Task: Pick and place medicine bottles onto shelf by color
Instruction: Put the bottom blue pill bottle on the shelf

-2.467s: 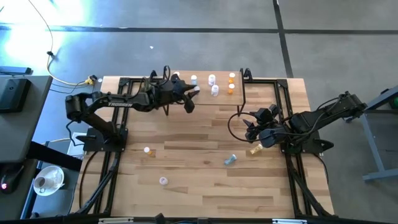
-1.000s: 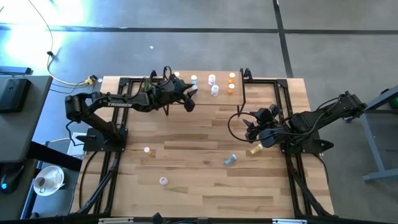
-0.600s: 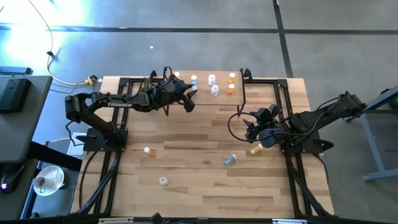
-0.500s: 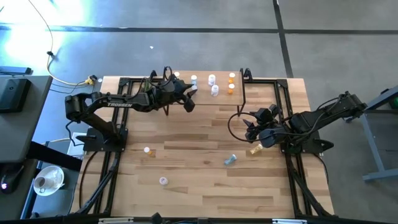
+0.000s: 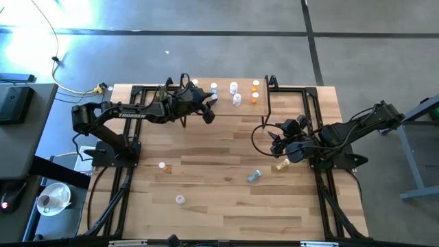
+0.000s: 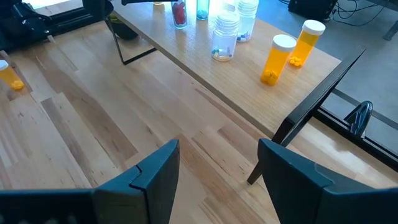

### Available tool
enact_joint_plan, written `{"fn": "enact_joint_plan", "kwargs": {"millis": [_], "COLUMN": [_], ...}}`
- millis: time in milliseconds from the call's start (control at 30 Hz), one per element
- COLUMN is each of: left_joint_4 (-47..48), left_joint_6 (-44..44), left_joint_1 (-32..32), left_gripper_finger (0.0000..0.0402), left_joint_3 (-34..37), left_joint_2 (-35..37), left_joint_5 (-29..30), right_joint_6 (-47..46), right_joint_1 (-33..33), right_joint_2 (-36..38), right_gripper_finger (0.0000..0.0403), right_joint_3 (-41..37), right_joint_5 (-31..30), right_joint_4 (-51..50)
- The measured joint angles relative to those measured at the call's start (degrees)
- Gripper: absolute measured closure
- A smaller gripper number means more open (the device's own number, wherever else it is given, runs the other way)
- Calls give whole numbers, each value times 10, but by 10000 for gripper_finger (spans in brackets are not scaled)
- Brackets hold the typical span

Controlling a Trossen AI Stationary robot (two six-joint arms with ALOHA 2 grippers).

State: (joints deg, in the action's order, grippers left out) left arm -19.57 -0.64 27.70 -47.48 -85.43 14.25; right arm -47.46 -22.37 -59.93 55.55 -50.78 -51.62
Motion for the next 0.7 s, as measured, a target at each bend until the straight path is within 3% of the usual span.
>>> {"fn": "enact_joint_plan", "kwargs": {"millis": [700], "left_joint_4": [-16], "left_joint_6": [11], "left_joint_1": [0], "left_gripper_finger": [247], "left_joint_3": [1], "left_joint_2": [-1], "left_joint_5": [5], "right_joint_6": [0], "right_joint_1": [0], "right_joint_2": [0], "right_gripper_finger": [194], "right_joint_3": [0], "right_joint_5": [9], "right_joint_4": [0]}}
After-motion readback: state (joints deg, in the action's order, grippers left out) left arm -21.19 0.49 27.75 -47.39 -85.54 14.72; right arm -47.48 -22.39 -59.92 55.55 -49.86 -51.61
